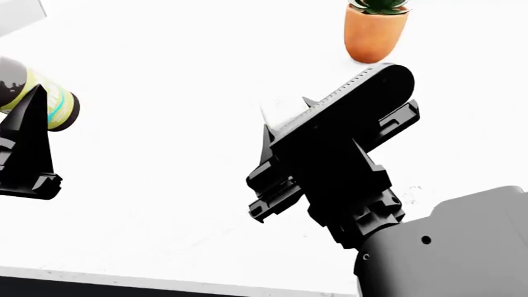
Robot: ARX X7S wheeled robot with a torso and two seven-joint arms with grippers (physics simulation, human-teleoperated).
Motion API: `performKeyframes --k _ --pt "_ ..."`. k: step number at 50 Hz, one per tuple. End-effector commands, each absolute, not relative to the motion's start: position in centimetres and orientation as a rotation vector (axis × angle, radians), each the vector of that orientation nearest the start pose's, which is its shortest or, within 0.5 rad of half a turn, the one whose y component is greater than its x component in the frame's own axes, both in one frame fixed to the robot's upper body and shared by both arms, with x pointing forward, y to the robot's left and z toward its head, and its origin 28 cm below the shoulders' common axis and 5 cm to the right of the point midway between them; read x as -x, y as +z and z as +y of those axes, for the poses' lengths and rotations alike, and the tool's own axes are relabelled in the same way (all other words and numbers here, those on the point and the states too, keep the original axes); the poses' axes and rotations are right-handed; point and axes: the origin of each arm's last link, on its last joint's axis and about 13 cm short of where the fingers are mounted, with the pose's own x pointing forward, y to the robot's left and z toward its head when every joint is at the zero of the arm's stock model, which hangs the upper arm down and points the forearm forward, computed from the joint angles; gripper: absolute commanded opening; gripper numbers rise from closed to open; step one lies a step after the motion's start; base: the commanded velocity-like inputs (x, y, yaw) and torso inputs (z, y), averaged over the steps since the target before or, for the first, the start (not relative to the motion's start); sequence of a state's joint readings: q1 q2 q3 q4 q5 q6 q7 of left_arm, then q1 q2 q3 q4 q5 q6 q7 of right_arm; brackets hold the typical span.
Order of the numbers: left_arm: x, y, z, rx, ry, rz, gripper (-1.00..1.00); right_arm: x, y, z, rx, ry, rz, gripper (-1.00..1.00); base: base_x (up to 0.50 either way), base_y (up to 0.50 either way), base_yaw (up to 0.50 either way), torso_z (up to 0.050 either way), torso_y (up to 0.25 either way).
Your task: Move the drinks to the dining counter.
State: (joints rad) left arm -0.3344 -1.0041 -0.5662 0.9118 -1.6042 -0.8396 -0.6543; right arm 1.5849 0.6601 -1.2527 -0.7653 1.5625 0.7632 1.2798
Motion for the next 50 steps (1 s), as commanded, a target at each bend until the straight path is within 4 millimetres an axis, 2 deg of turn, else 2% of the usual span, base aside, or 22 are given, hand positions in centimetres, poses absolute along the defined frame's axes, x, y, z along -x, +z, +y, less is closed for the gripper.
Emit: performKeyframes --k 1,17,28,33,43,50 --pt "-14.0 28.0 29.6 -0.054 -0.085 -0.301 -1.0 -18.8 27.1 -5.1 0.555 0.27 -0.216 -1.0 -0.22 0.2 0.0 0.0 0.0" --pt "-14.7 27.6 29.2 -0.073 -0.096 -0.266 -1.0 -19.4 27.0 -5.2 0.544 0.288 -0.161 -1.0 -0.11 0.1 0.0 0.001 0.001" --pt "-15.8 26.3 28.8 -0.178 -0.131 -0.08 -1.0 -19.9 26.6 -5.5 0.506 0.311 -0.112 -1.0 0.0 0.0 0.0 0.0 0.001" --pt "-16.1 26.6 28.6 -0.199 -0.13 -0.059 -1.0 -20.3 26.8 -5.5 0.509 0.317 -0.115 -1.0 0.0 0.0 0.0 0.002 0.0" --pt "-18.0 27.2 27.7 -0.224 -0.163 -0.011 -1.0 -22.1 26.6 -6.0 0.482 0.283 -0.105 -1.0 0.0 0.0 0.0 0.0 0.001" --pt "-18.9 27.3 27.1 -0.239 -0.179 0.014 -1.0 -22.4 26.9 -6.3 0.476 0.272 -0.109 -1.0 0.0 0.0 0.0 0.0 0.001"
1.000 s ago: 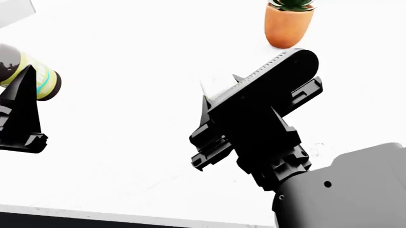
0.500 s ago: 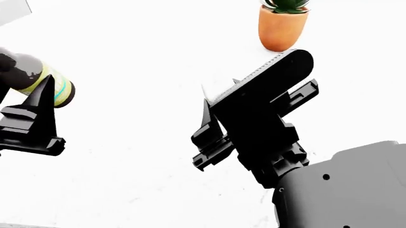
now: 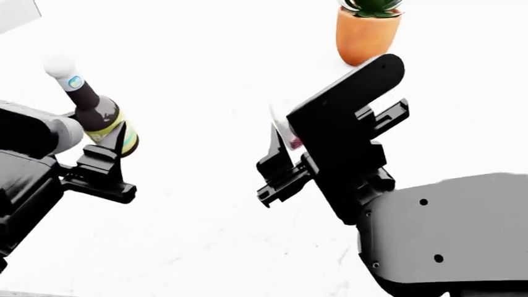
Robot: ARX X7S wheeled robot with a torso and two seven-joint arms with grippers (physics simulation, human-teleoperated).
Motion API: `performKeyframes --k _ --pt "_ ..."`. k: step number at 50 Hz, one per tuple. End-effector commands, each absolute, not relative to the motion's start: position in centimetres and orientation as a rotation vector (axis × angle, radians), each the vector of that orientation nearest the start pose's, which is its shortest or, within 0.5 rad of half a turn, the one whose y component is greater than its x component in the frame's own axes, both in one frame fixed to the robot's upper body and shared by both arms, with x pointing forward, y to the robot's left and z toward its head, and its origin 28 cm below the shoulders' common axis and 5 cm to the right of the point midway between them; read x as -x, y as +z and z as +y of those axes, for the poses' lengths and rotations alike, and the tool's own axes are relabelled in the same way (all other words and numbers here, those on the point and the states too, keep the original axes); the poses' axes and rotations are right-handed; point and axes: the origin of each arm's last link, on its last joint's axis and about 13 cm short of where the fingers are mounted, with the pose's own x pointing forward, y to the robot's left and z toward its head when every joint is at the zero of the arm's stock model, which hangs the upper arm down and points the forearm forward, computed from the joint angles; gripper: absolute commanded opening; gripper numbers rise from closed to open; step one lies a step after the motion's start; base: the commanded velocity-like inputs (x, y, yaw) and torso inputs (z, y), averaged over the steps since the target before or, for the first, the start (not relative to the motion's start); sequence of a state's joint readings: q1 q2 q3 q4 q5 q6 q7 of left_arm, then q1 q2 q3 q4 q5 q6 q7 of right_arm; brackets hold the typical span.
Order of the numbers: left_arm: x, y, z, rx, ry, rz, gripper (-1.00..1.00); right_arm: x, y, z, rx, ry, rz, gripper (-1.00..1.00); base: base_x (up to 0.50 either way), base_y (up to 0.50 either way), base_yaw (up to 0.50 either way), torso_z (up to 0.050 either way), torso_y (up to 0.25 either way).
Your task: Move the drinks to the dining counter.
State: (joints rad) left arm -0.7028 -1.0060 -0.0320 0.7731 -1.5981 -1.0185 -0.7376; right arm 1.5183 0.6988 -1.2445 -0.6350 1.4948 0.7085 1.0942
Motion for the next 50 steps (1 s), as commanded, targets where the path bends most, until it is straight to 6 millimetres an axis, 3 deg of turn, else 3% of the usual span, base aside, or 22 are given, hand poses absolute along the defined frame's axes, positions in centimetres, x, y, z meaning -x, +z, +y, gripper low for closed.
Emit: performKeyframes --k 1,20,50 --pt "-19.0 27.3 27.0 -0.242 -0.179 0.017 -1.0 -22.4 27.0 -6.4 0.475 0.27 -0.111 -1.0 0.0 0.0 0.0 0.0 0.0" --pt "-19.0 27.4 26.8 -0.313 -0.172 0.091 -1.0 -22.3 26.3 -6.5 0.479 0.269 -0.097 -1.0 0.0 0.0 0.0 0.001 0.001" --pt "-19.8 25.2 26.6 -0.319 -0.205 0.184 -1.0 -22.3 26.2 -6.6 0.48 0.262 -0.095 -1.0 0.0 0.0 0.0 0.0 0.001"
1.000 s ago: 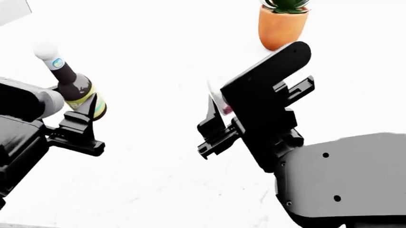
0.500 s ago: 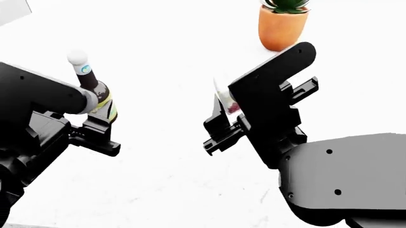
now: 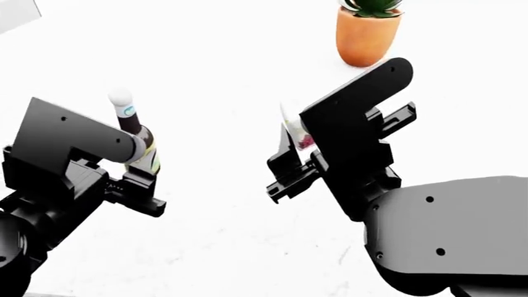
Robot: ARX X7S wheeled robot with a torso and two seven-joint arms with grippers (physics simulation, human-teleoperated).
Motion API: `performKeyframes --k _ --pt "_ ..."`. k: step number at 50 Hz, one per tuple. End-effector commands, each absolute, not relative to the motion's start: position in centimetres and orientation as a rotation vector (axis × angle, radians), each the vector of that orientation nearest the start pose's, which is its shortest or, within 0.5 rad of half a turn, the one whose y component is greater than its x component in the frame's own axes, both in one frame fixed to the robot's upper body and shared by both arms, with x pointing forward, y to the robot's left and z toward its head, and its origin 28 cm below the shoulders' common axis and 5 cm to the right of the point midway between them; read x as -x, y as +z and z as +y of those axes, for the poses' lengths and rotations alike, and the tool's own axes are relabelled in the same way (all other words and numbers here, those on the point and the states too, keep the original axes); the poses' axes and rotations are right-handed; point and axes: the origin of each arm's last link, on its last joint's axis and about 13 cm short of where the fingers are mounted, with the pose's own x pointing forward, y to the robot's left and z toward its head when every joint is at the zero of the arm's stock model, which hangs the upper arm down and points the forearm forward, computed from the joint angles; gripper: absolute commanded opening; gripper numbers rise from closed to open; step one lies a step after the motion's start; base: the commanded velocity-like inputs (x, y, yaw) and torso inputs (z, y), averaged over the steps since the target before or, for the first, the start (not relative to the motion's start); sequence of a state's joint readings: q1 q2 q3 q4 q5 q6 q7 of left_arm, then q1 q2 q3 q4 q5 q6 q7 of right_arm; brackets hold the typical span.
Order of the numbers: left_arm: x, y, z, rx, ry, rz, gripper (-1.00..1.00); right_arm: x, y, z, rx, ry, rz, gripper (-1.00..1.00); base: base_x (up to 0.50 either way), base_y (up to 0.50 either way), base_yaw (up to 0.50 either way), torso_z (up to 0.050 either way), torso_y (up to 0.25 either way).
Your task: Move the drinks to the dining counter.
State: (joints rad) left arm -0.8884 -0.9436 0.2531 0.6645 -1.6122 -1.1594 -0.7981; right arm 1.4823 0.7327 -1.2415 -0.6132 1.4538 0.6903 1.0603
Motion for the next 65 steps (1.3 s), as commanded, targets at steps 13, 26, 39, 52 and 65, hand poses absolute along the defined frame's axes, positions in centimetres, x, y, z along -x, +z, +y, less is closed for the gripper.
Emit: performKeyframes --k 13,26,39,52,65 --pt "-20.1 24.1 26.4 -0.322 -0.22 0.215 -1.0 -22.2 26.2 -6.6 0.482 0.263 -0.096 -1.0 0.0 0.0 0.0 0.001 0.002" --pt "-20.2 23.9 26.3 -0.326 -0.223 0.222 -1.0 -22.1 26.0 -6.7 0.482 0.26 -0.095 -1.0 0.0 0.0 0.0 0.0 0.001" --pt "-20.1 23.7 26.4 -0.323 -0.225 0.232 -1.0 -22.1 26.0 -6.7 0.48 0.26 -0.095 -1.0 0.0 0.0 0.0 0.001 0.001" --pt "-20.1 23.7 26.4 -0.323 -0.23 0.236 1.0 -22.0 26.2 -6.8 0.481 0.258 -0.1 -1.0 0.0 0.0 0.0 0.001 0.001" --pt "-20.0 23.4 26.4 -0.322 -0.223 0.24 1.0 -22.0 26.2 -6.8 0.481 0.258 -0.1 -1.0 0.0 0.0 0.0 0.0 0.002"
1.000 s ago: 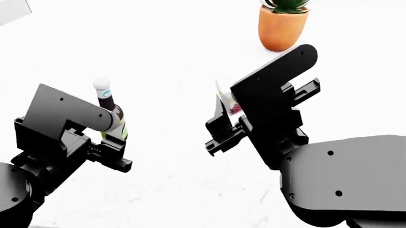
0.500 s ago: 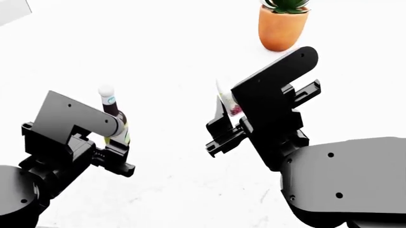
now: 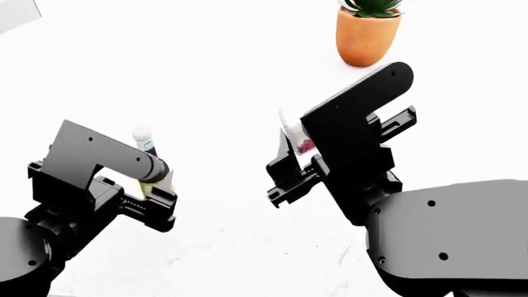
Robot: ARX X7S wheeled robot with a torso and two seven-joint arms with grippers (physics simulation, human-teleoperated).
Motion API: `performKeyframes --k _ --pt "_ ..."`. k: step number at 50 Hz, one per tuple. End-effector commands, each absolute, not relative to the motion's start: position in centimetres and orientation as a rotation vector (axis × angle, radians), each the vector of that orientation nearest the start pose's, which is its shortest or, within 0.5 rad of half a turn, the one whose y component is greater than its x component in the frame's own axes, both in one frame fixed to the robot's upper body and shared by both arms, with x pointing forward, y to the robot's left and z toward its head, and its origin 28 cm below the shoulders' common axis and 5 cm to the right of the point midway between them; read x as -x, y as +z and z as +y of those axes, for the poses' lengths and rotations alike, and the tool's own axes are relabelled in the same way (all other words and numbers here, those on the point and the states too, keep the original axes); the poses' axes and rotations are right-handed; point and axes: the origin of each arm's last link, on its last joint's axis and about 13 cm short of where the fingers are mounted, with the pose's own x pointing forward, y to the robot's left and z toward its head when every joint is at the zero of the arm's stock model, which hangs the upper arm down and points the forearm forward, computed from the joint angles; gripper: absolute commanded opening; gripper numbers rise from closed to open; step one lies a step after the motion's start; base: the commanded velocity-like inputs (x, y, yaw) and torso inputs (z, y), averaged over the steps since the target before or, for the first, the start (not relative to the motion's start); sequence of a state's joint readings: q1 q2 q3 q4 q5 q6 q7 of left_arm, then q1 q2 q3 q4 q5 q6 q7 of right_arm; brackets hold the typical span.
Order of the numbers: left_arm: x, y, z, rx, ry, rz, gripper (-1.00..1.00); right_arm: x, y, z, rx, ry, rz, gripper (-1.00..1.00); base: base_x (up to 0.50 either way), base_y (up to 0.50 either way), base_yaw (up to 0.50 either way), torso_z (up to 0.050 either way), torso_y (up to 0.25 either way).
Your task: Move the drinks to the dining counter.
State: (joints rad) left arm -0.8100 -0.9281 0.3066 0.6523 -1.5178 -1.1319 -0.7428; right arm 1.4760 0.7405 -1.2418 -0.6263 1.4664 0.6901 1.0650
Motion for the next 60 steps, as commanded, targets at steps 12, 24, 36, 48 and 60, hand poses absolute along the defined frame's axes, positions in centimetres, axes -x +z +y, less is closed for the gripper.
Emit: performKeyframes --k 12,24,36,48,60 --pt "-19.4 23.9 26.6 -0.301 -0.198 0.193 1.0 -21.9 26.0 -6.9 0.48 0.257 -0.1 -1.0 0.0 0.0 0.0 0.0 0.001" --pt "-16.0 26.9 26.9 -0.185 -0.246 0.044 1.0 -22.4 25.1 -6.4 0.476 0.279 -0.075 -1.0 0.0 0.0 0.0 0.001 0.002" --pt "-13.8 28.2 27.3 -0.124 -0.269 -0.043 1.0 -24.2 24.0 -5.9 0.457 0.307 -0.033 -1.0 0.0 0.0 0.0 0.0 0.001" --pt "-13.5 28.5 27.2 -0.123 -0.282 -0.059 1.0 -25.3 23.0 -6.1 0.396 0.324 0.003 -1.0 0.0 0.0 0.0 0.0 0.001" --pt "-13.8 28.4 26.9 -0.134 -0.291 -0.051 1.0 -25.9 21.8 -6.8 0.307 0.306 0.07 -1.0 0.0 0.0 0.0 0.001 0.002"
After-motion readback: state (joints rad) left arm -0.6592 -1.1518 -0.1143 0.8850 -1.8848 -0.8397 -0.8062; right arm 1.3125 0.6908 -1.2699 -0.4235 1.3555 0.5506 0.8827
